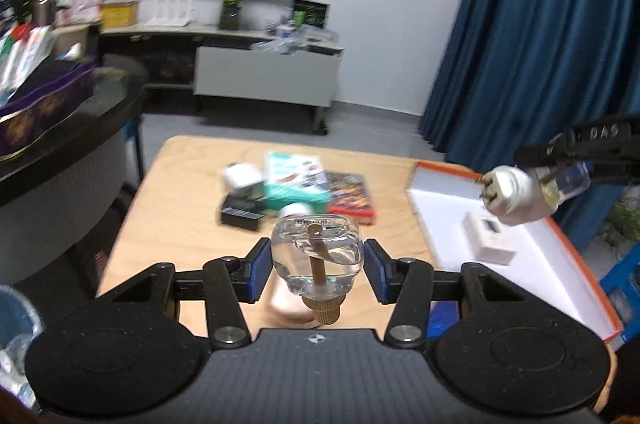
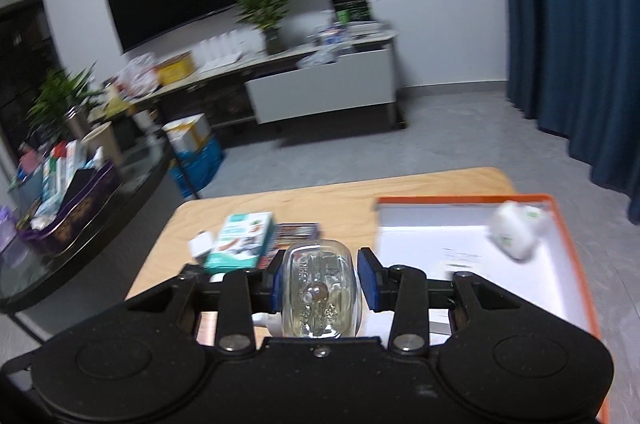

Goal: Organize rigid objects
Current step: 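Carry the bottle in left tool while right tool carries the diffuser toward the orange-rimmed box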

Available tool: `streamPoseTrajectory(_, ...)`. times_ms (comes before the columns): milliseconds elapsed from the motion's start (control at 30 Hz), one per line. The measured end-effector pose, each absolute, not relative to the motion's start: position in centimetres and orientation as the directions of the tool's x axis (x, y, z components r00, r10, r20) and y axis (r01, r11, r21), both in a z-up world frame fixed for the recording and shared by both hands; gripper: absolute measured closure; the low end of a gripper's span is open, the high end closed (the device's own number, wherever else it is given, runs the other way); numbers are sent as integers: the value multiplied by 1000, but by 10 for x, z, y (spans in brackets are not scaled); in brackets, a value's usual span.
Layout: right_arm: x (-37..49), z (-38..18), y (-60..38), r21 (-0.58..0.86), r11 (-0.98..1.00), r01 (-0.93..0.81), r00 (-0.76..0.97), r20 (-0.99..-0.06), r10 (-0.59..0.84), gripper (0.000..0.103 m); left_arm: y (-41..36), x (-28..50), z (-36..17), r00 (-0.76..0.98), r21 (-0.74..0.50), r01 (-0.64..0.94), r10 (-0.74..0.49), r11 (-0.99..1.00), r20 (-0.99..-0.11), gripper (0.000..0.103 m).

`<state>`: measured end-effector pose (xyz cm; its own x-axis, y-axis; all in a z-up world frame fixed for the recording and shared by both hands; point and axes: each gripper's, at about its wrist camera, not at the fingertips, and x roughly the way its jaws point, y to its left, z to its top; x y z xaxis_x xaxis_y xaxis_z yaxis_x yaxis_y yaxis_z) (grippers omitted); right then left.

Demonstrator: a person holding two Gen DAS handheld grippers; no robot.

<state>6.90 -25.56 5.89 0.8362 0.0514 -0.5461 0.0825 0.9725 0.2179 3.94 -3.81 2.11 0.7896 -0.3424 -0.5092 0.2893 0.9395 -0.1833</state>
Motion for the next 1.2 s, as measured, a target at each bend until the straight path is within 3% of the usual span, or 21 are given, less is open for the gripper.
streamPoseTrajectory(333,25,62,-320,168,951,259,842,-522,-137,57,-136,42,44,698,-198,489,-518,849,-494,53)
streamPoseTrajectory(533,5,54,-347,141,931,336,822,-526,-217,57,-184,50,46,674,-190,523,-539,831,-505,53)
streamPoseTrajectory(1200,5,28,-370,152,929,339,805,-557,-203,57,-226,47,31,641,-174,513,-510,840,-573,53)
